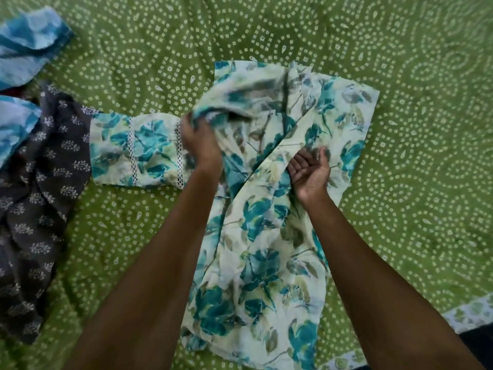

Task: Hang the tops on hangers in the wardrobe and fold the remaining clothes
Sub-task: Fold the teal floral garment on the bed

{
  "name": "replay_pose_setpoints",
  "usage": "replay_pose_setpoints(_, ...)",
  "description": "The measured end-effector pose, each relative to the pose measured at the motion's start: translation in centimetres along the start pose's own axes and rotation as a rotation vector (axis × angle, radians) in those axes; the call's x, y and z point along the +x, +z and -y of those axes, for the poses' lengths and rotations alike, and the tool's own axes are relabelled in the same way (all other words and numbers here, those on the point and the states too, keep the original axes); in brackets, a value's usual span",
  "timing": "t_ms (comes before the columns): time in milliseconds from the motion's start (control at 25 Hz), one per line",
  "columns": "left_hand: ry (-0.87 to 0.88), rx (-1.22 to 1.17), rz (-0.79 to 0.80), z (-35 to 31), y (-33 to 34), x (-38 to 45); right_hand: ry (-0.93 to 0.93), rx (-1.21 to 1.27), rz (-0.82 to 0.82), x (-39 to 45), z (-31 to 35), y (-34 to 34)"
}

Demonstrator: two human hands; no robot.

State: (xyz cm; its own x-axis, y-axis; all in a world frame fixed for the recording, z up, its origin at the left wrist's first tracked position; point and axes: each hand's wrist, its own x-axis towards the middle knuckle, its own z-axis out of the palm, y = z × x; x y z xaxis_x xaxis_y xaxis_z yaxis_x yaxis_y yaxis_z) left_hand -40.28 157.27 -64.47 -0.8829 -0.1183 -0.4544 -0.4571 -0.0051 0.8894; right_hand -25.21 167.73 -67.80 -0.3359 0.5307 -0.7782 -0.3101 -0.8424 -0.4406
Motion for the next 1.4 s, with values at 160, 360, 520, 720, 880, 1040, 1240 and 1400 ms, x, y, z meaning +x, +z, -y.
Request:
replay_pose_setpoints(160, -0.484, -0.365, -0.004, 0.7, -8.5, 3.4, -0.142, -0.301, -0.227, -0.9, -0.3, 1.9)
replay_pose_setpoints(360, -0.420, -0.305, 0.097, -1.3, -11.2, 7.2, -0.972, -1.128, -0.108, -4.5, -5.5, 5.2)
replay_pose_setpoints(520, -0.366, -0.362, -0.046, -3.3, -13.7, 9.1, -0.977, -1.375, 0.281, -5.5, -9.8, 6.6)
replay_pose_setpoints(720, -0.058, 0.333, -0.326, -2.4, -20.8, 7.7, -0.831, -1.679, 0.324, -3.0, -10.8, 9.3)
replay_pose_setpoints(880, 0.094, 0.719, -0.169, -3.2, -20.7, 7.5, -0.762, -1.654, 0.393, -3.9, -10.4, 9.2)
replay_pose_setpoints(1040, 0.151, 0.836, 0.012, -4.2, -18.7, 10.1, -0.993, -1.687, 0.309, -7.3, -11.3, 5.4)
replay_pose_setpoints(1240, 0.299, 0.960, 0.017, -4.8, -18.2, 11.5, -1.128, -1.614, 0.240, -9.8, -12.2, 1.9)
replay_pose_setpoints(1400, 0.540, 0.998, -0.065, -3.8, -17.5, 6.3, -1.057, -1.279, -0.112, -8.0, -6.8, 1.7)
